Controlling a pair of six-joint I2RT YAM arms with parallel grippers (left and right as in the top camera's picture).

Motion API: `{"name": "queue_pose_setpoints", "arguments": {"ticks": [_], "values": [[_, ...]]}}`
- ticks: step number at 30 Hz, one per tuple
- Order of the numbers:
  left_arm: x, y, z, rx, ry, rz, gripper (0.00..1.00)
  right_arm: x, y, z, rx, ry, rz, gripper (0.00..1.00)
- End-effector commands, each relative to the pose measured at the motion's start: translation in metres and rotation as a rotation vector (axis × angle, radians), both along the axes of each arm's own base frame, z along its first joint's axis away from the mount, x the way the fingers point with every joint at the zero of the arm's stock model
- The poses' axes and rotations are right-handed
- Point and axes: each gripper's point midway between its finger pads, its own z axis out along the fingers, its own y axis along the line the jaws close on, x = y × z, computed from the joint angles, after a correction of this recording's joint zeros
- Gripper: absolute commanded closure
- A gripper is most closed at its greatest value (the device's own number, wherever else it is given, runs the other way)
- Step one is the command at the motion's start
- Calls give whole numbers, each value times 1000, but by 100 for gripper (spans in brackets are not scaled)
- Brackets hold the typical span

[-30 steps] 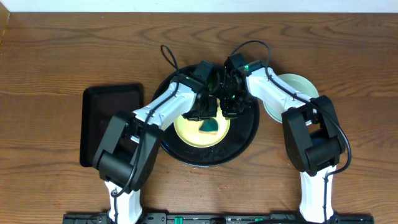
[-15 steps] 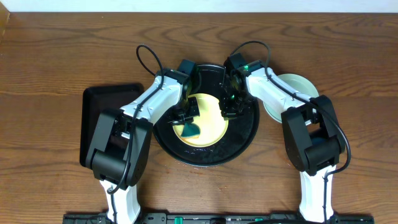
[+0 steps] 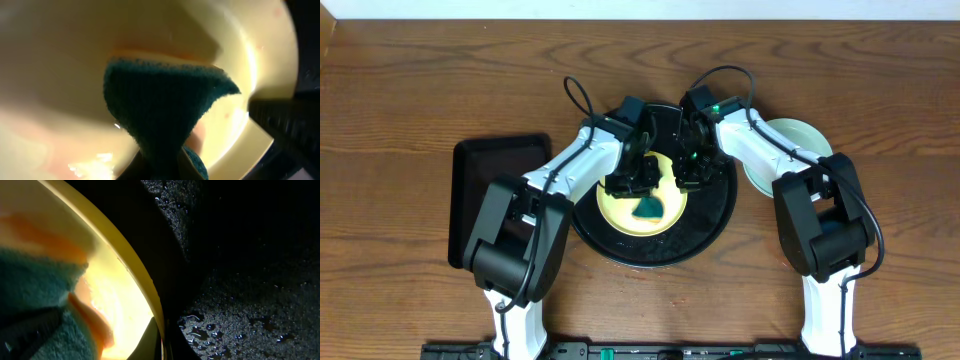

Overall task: Clean dirty plates on tray and stack at the side
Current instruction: 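Scrub the yellow plate with the sponge while the right gripper holds it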

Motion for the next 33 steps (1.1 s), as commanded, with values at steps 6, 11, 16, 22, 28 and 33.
{"name": "queue_pose_setpoints", "arguments": {"ticks": [6, 11, 16, 22, 28, 33], "values": [[32, 91, -7, 309, -57, 156, 92, -6, -5, -17, -37, 35, 9, 98], [25, 116, 2, 359, 2, 134, 93, -6, -5, -17, -37, 35, 8, 98], [-12, 105, -3, 353, 115, 24, 93, -6, -5, -17, -37, 34, 8, 98], [-32, 47, -10, 206, 119, -96, 93, -6, -5, -17, -37, 35, 8, 98], [-23, 7, -8, 81, 54, -113, 92, -6, -5, -17, -38, 35, 8, 98], [4, 2, -8, 49, -36, -63, 93, -6, -5, -17, -37, 35, 8, 98]]}}
